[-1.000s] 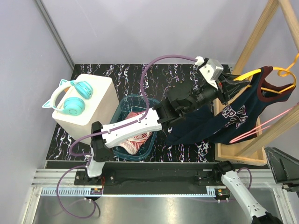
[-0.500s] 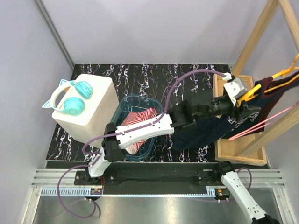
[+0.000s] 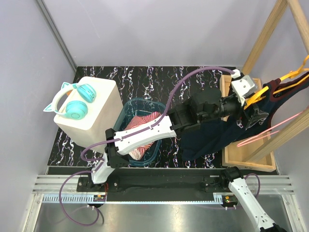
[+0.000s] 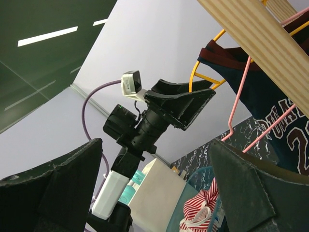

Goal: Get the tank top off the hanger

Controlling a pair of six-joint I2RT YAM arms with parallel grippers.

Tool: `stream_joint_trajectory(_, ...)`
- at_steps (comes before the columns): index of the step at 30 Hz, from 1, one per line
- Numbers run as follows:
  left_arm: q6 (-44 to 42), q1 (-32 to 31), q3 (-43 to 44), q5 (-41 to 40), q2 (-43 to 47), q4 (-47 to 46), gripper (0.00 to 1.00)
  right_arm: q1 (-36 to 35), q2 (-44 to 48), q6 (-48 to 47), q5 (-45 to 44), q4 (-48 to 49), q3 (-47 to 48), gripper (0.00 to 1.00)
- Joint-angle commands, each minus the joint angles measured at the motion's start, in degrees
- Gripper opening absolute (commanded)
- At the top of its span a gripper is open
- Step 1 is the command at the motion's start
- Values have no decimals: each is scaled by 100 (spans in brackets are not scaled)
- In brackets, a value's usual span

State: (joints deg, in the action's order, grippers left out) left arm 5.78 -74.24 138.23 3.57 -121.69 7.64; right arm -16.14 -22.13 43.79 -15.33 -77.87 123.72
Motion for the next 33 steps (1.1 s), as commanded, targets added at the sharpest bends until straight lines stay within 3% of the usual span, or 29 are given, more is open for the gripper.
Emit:
stream_joint_trajectory(1, 125, -38, 20, -243, 321, 89, 86, -21, 77, 42, 101, -1477, -155, 100)
stream_joint_trajectory(11, -217, 6, 582, -629, -4, -34, 84, -21, 209, 165, 232, -1389, -419, 100)
stream_joint_trajectory(17, -708, 6, 398, -1069, 312, -78, 91, -21, 271, 148, 206, -1381, -498, 100)
stream_joint_trajectory(23, -868, 23, 678, -701, 287, 167, 91, -21, 358, 156, 303, -1232, -761, 100)
stream_joint_trajectory(30, -842, 85, 749, -691, 163, 150, 81, -21, 534, 253, 364, -1178, -973, 100)
stream_joint_trajectory(33, -912, 85, 495, -849, 364, -42, 89, -21, 508, 253, 382, -1187, -946, 100)
